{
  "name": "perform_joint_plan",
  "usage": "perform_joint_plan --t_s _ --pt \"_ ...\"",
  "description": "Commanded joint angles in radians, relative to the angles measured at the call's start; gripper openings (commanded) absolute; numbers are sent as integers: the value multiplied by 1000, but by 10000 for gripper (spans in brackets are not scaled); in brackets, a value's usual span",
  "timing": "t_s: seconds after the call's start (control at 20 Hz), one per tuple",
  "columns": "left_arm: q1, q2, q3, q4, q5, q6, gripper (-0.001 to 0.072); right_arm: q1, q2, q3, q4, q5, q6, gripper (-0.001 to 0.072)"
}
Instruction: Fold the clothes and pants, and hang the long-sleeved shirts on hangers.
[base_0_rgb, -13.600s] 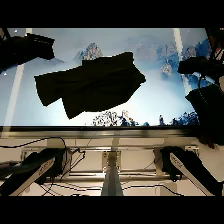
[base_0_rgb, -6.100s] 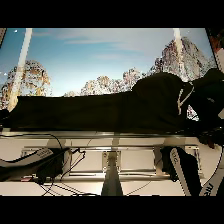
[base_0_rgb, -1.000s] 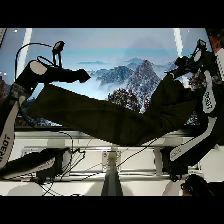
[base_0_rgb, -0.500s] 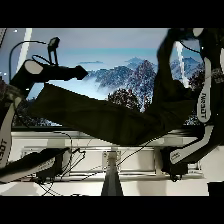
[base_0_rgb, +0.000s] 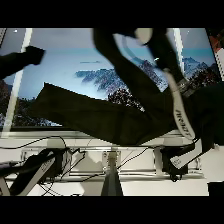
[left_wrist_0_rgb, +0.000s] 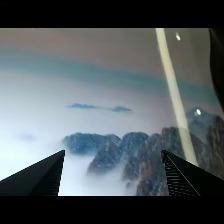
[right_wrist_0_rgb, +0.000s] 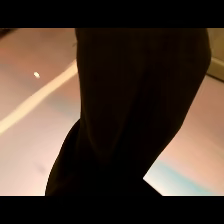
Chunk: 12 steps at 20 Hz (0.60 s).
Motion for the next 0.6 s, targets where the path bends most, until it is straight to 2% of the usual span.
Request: perform_joint_plan --t_s 0.0,0.05,0.1,0.2,0.4,0.55 --pt "141 98 0 3 -21 0 687 163 -38 2 -3 -220 -11 33" --pt "158 104 0 6 -31 0 687 177 -51 2 -10 -218 -11 34" --pt "170 104 0 14 -45 0 687 179 -67 2 -21 -201 -13 72" --pt "170 100 -1 26 -69 -1 687 163 -81 2 -27 -120 -13 532" --pt "170 76 -4 28 -109 0 687 50 -50 2 -134 142 -13 538" --pt "167 19 -26 27 -122 -12 687 -85 -14 2 -150 321 -13 538"
